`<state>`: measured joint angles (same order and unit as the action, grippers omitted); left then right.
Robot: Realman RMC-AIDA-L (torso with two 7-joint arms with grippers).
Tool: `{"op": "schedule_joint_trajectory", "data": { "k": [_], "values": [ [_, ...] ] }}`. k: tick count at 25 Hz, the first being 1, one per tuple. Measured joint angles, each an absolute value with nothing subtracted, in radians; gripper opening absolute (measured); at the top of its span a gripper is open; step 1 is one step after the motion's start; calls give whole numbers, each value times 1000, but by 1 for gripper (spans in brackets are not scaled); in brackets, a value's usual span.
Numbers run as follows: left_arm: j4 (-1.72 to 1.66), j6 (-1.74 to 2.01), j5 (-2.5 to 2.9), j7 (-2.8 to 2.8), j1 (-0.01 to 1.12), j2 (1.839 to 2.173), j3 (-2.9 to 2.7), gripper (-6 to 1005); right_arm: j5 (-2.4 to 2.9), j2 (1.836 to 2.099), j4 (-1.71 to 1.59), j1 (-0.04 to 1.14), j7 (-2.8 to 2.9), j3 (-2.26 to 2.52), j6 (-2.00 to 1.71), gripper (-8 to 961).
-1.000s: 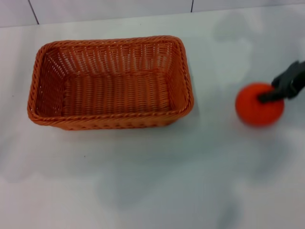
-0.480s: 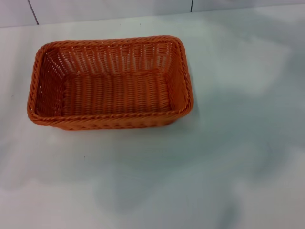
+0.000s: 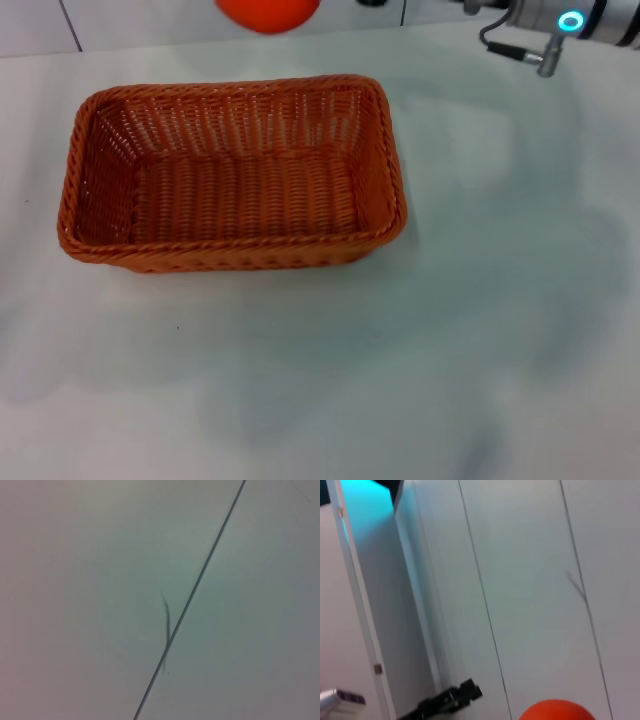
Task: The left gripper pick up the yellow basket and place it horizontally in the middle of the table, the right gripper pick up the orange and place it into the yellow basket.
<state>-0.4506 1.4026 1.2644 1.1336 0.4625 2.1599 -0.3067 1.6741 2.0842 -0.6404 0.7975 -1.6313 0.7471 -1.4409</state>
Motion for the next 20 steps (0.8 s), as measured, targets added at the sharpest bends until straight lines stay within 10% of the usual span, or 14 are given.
{"op": "schedule_joint_trajectory", "data": {
  "k": [20],
  "values": [
    [-429,1427,1263,1133,455,2161,-307,733,1054,2083,-389,574,-2065,648,-1414,935]
  ]
}}
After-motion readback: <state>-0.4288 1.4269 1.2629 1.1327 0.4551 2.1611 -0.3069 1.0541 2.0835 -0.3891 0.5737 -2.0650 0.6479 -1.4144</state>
